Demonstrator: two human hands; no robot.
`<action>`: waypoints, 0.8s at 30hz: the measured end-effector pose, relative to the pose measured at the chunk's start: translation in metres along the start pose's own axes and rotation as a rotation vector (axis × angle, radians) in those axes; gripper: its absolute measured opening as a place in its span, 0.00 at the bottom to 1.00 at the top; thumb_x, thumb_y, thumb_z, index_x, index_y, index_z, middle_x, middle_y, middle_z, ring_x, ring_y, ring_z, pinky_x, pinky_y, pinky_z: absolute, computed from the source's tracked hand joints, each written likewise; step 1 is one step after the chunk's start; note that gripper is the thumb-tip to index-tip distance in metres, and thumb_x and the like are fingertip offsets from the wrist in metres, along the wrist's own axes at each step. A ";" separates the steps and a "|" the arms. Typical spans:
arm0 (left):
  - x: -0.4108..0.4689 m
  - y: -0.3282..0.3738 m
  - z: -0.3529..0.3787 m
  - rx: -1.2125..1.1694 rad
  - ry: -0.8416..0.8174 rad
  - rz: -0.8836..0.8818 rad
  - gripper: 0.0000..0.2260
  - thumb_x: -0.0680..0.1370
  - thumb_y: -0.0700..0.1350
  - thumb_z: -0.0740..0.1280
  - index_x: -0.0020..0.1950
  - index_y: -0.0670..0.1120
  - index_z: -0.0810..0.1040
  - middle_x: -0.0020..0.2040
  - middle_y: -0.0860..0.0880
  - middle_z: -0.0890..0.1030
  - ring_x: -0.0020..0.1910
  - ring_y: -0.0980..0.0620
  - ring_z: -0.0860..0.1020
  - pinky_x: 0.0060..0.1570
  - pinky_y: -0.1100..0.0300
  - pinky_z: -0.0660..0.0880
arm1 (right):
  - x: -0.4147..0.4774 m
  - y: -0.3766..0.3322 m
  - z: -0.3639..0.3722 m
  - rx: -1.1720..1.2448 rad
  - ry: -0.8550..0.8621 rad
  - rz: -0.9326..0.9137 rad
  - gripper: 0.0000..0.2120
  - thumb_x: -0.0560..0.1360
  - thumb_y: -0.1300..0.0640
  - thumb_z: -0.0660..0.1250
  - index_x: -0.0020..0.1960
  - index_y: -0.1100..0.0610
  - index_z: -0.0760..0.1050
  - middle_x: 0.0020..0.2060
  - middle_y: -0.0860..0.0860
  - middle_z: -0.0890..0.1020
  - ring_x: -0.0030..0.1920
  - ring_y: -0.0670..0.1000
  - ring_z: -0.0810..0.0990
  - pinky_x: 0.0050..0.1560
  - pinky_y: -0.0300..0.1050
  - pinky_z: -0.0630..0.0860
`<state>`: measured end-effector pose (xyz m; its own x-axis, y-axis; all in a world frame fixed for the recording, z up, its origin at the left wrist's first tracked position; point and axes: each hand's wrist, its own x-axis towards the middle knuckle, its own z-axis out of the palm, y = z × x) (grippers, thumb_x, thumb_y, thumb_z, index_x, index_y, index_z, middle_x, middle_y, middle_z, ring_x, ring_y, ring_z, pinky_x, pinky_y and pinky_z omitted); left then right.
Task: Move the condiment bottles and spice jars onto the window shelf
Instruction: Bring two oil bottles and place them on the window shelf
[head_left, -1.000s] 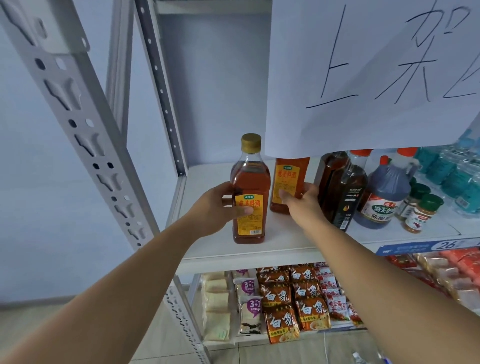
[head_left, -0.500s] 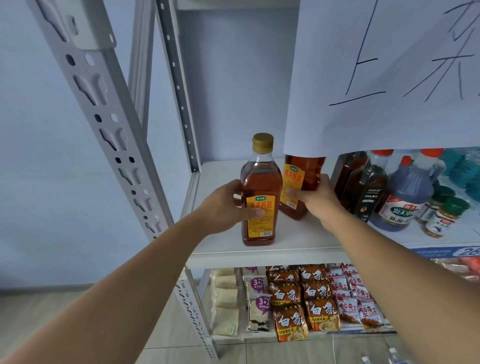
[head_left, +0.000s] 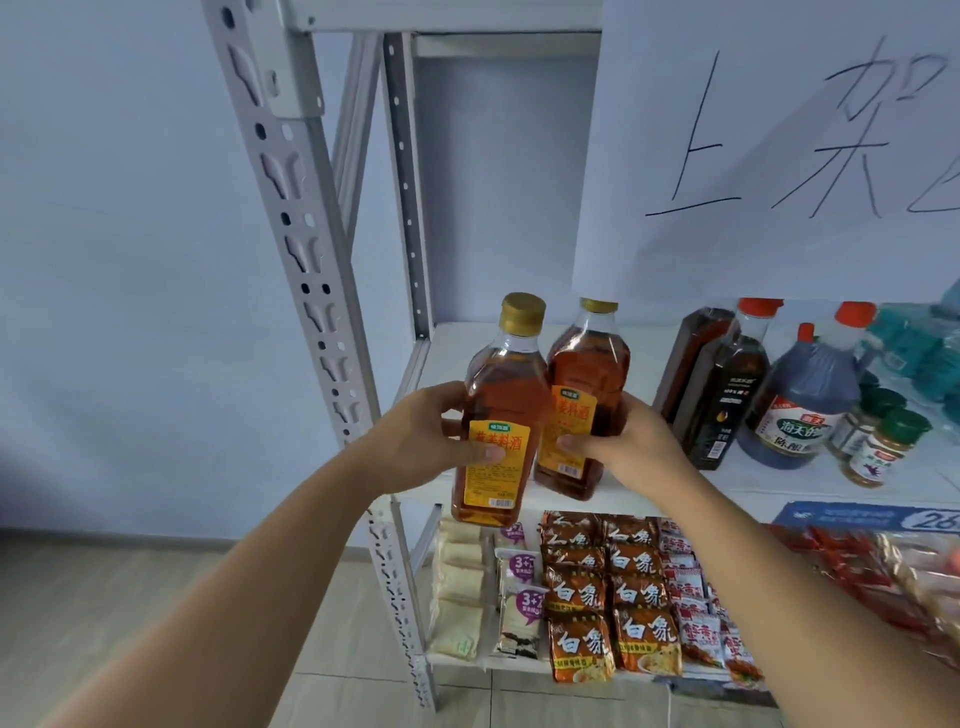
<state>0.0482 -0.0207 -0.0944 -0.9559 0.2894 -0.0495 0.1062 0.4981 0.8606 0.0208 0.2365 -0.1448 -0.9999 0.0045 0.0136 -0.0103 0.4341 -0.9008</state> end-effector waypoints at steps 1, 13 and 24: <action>-0.012 0.001 -0.002 -0.018 0.010 0.000 0.18 0.73 0.45 0.79 0.60 0.56 0.79 0.55 0.58 0.86 0.54 0.57 0.85 0.56 0.56 0.82 | -0.007 -0.002 0.003 0.002 -0.026 -0.017 0.21 0.67 0.56 0.82 0.55 0.47 0.79 0.51 0.43 0.86 0.53 0.47 0.85 0.59 0.50 0.79; -0.153 -0.002 -0.031 -0.112 0.269 -0.065 0.16 0.71 0.47 0.79 0.57 0.54 0.82 0.52 0.59 0.87 0.52 0.56 0.86 0.52 0.60 0.81 | -0.079 -0.035 0.071 0.045 -0.340 -0.185 0.23 0.66 0.49 0.82 0.58 0.45 0.80 0.50 0.40 0.87 0.50 0.41 0.86 0.53 0.42 0.82; -0.281 -0.052 -0.112 -0.150 0.502 -0.102 0.16 0.74 0.45 0.75 0.61 0.50 0.82 0.54 0.57 0.87 0.54 0.55 0.86 0.50 0.60 0.83 | -0.110 -0.129 0.185 0.101 -0.535 -0.312 0.27 0.67 0.53 0.83 0.62 0.46 0.77 0.54 0.45 0.87 0.54 0.49 0.87 0.60 0.60 0.82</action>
<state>0.2811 -0.2195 -0.0687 -0.9766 -0.1997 0.0802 0.0006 0.3702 0.9290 0.1307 0.0134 -0.1101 -0.8159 -0.5716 0.0872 -0.2773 0.2546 -0.9264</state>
